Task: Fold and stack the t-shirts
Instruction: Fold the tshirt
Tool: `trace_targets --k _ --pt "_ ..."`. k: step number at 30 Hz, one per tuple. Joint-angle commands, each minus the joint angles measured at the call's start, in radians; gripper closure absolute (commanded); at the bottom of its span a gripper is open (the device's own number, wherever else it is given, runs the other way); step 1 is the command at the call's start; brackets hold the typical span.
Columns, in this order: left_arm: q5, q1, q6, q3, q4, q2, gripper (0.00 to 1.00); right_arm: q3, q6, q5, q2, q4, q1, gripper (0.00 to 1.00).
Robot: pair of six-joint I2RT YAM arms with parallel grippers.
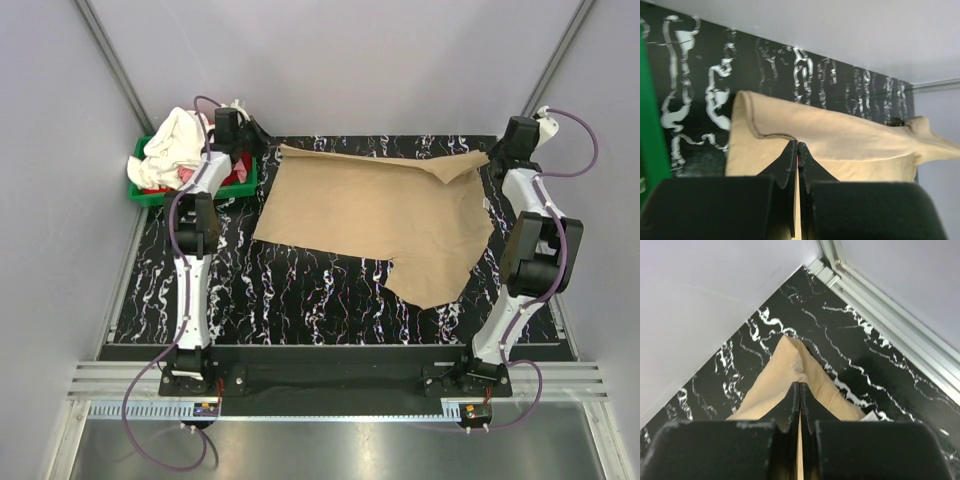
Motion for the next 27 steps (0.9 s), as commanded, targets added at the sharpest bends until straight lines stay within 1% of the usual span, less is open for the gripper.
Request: trace_targets --k 1,5,7,9,13,18,27 --pt "0.014 0.024 0.092 0.009 -0.05 -0.029 1.0 -0.023 0.028 -0.028 -0.083 -0.058 -0.005 1.0" --pt "0.037 0.026 0.097 -0.018 -0.072 -0.037 1.0 -0.109 0.051 -0.048 -0.139 -0.094 -0.005 1.0" --pt "0.063 0.024 0.104 -0.057 -0.07 -0.041 1.0 -0.187 0.072 -0.044 -0.174 -0.094 -0.005 1.0" --pt "0.074 0.024 0.113 -0.098 -0.075 -0.053 1.0 -0.227 0.082 -0.051 -0.194 -0.092 -0.004 1.0" --pt "0.063 0.021 0.155 -0.138 -0.109 -0.067 1.0 -0.311 0.083 -0.042 -0.215 -0.078 -0.005 1.0" --pt "0.007 0.02 0.201 -0.141 -0.161 -0.081 1.0 -0.338 0.086 -0.047 -0.245 -0.061 -0.005 1.0" --pt "-0.016 0.012 0.229 -0.144 -0.179 -0.093 1.0 -0.368 0.086 -0.059 -0.312 -0.071 -0.005 1.0"
